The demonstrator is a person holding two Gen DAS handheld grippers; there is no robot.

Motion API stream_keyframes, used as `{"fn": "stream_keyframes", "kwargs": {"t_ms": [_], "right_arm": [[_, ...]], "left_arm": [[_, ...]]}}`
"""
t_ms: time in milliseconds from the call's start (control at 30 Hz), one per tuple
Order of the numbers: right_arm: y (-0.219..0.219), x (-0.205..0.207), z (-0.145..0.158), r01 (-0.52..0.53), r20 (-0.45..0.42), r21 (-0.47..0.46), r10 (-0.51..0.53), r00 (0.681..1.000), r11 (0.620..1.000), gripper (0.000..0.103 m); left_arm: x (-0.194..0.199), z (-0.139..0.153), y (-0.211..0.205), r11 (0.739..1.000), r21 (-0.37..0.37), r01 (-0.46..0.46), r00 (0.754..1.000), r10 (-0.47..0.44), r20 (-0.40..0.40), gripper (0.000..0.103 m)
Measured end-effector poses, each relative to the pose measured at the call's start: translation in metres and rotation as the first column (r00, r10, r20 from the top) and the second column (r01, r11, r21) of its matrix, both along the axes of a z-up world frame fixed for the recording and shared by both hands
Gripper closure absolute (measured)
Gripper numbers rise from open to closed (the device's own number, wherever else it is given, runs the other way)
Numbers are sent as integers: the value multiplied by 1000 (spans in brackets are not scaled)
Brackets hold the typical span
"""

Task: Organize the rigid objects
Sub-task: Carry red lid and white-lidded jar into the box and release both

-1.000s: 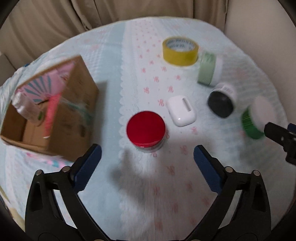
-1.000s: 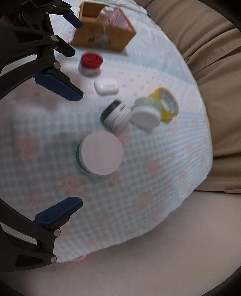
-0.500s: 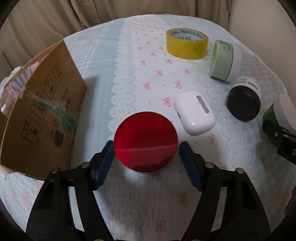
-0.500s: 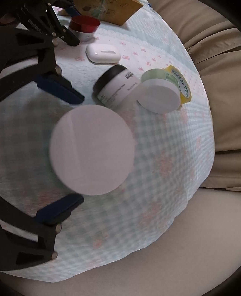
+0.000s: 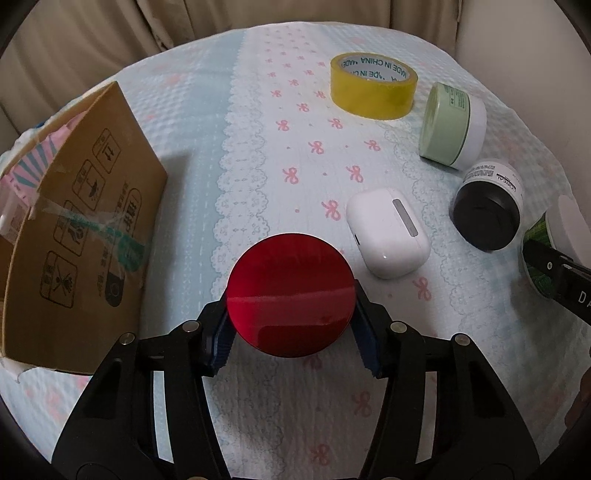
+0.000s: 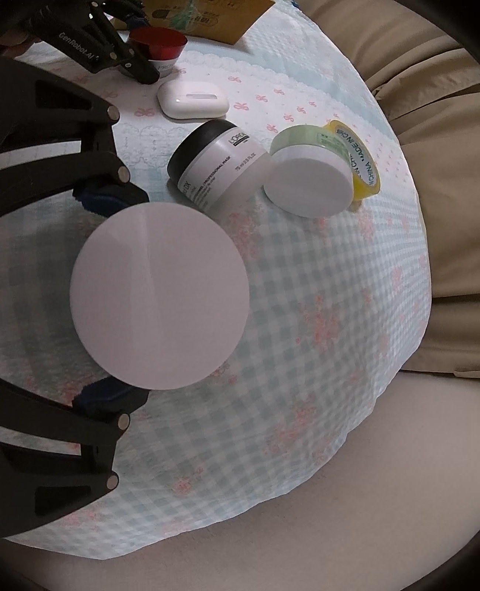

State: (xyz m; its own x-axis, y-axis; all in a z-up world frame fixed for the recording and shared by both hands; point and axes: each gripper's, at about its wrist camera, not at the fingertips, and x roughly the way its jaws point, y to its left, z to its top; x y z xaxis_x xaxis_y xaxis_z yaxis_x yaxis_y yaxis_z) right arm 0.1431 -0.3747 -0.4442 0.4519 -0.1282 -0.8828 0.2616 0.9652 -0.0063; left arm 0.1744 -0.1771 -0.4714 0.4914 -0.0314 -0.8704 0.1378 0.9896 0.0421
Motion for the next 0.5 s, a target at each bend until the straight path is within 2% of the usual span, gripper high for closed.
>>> {"fn": "stream_keyframes", "kwargs": {"t_ms": [133,267,367,500], "right_arm": [[-1,1,4,7,-4,12,-7,1000,1000,36],[-3,0,17,15,5,19,-15,1000,1000,36],[-2,-3,37,20,21,17,-20,1000,1000,36],[-2,-9,78,31,50,14,-31,998,999,36]], "left_arm": [[-1,6,-1,1000,-3,1,1000,-1,4,51],[-2,26,-1,1000,-13,1,1000,0,25,51],[-2,52,0,1000,-30,-9,999,10,39,51],[-6,106,2,998,-62,-22,997,27,78,51]]}}
